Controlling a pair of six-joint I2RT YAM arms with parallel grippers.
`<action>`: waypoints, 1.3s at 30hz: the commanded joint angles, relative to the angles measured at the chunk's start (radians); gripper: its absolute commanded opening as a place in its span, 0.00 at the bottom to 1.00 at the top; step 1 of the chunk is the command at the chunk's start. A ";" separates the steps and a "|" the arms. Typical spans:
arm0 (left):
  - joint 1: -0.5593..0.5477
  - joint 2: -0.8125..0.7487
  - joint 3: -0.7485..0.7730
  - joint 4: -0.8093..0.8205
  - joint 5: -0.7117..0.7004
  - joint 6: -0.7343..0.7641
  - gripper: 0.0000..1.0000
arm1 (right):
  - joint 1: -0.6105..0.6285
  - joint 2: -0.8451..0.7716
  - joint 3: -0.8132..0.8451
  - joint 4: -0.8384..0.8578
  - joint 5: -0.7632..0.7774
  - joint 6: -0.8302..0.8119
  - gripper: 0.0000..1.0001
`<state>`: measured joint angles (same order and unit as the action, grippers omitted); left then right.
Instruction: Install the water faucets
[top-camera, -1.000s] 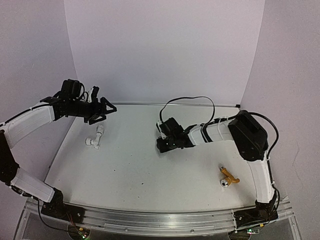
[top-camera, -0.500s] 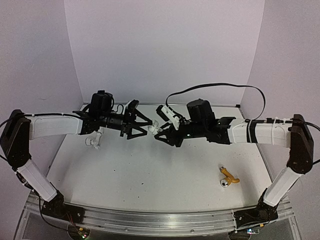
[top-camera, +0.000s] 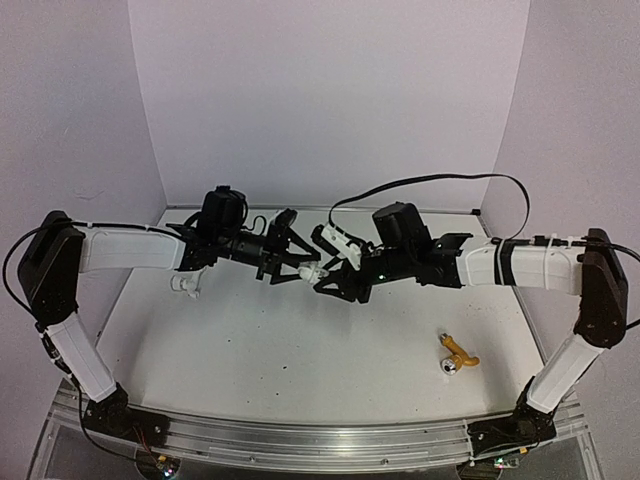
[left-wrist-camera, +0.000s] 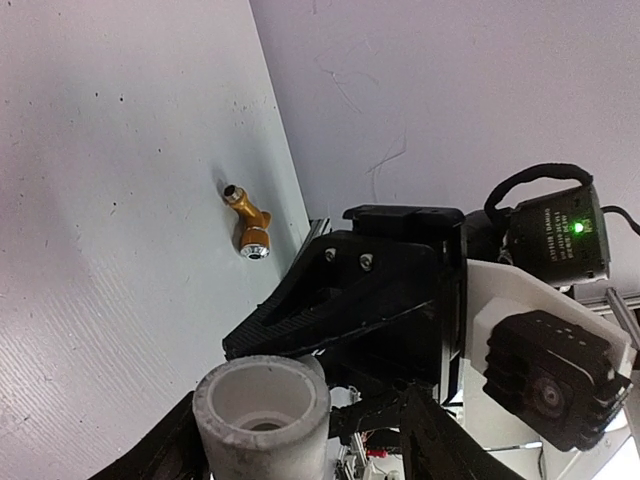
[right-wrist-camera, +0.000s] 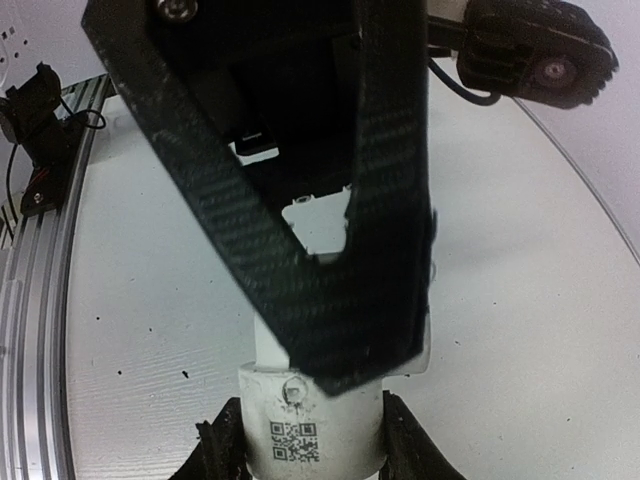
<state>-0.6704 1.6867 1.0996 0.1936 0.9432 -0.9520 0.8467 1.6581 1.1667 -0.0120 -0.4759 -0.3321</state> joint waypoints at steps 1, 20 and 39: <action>-0.034 0.025 0.060 0.049 0.056 -0.010 0.62 | 0.003 -0.062 0.036 -0.018 -0.016 -0.041 0.00; -0.070 0.046 0.077 0.049 0.135 0.022 0.49 | 0.004 -0.045 0.081 -0.128 -0.044 -0.104 0.00; -0.008 -0.070 0.069 -0.313 -0.380 0.332 0.00 | -0.029 -0.127 -0.142 0.002 0.249 0.150 0.90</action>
<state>-0.7132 1.7077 1.1240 0.1211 0.8917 -0.8207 0.8452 1.6051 1.1328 -0.0906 -0.3916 -0.3321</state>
